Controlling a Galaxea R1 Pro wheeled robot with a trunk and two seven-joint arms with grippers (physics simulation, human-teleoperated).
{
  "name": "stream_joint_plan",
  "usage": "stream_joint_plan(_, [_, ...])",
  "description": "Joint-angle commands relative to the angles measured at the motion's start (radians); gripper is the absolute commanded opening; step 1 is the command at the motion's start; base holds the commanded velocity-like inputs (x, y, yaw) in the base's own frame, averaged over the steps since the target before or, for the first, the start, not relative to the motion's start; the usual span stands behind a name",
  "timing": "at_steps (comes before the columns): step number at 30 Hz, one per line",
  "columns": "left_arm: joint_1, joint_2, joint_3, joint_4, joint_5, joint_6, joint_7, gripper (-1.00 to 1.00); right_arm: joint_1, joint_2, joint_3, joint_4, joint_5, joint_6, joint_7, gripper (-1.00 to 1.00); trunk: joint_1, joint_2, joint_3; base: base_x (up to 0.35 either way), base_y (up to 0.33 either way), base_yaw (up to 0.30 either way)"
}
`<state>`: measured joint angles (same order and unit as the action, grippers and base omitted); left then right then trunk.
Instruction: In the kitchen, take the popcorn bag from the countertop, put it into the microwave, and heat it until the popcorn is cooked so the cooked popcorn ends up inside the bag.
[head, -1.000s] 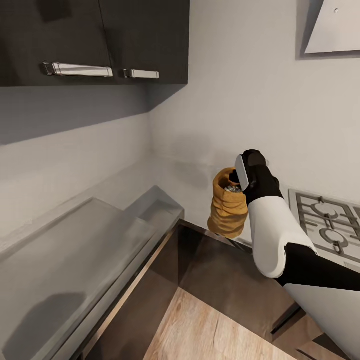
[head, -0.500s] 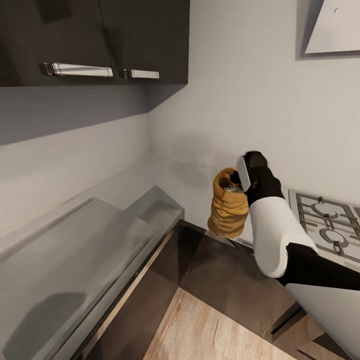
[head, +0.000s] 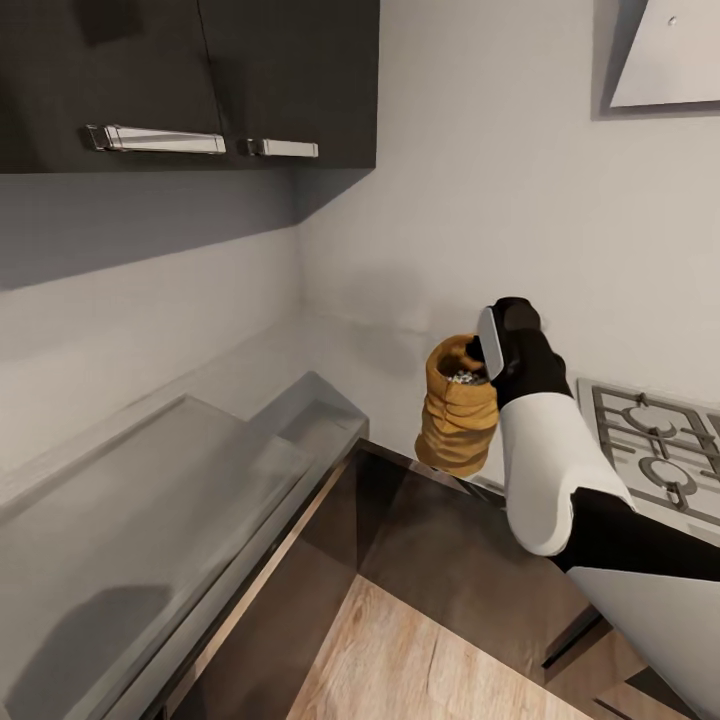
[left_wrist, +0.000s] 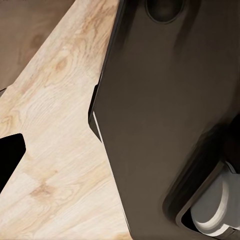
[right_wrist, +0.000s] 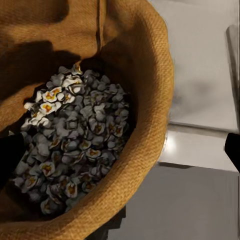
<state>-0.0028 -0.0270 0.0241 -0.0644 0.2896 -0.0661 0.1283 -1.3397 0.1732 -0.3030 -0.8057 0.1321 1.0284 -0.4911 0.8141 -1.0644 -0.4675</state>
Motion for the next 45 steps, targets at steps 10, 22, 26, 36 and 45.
stream_joint_plan(10, [0.000, -0.001, 0.002, -0.001, 0.003, -0.003, 0.002, 1.00, -0.001, 0.001, -0.097, -0.002, 0.007, -0.027, -0.021, 1.00, 0.000, -0.001, -0.001, 0.000, 0.000, 0.000])
stream_joint_plan(22, [0.000, -0.001, 0.002, 0.000, 0.003, -0.003, 0.002, 1.00, -0.001, 0.001, -0.097, 0.009, 0.003, -0.039, -0.018, 1.00, 0.000, -0.001, -0.001, 0.000, 0.000, 0.000])
stream_joint_plan(26, [0.000, -0.001, 0.002, 0.000, 0.003, -0.003, 0.002, 1.00, 0.002, 0.001, -0.097, 0.009, 0.003, -0.043, -0.017, 1.00, 0.000, -0.001, -0.001, 0.000, 0.000, 0.000])
stream_joint_plan(36, [0.000, -0.001, 0.002, 0.000, 0.003, -0.003, 0.002, 1.00, 0.043, 0.001, -0.099, 0.010, -0.031, -0.087, -0.016, 1.00, 0.000, -0.001, -0.001, 0.000, 0.000, 0.000])
stream_joint_plan(45, [0.000, -0.001, 0.002, 0.000, 0.003, -0.003, 0.002, 1.00, 0.067, 0.001, -0.138, 0.010, -0.038, -0.107, -0.014, 1.00, 0.000, -0.001, -0.001, 0.000, 0.000, 0.000])
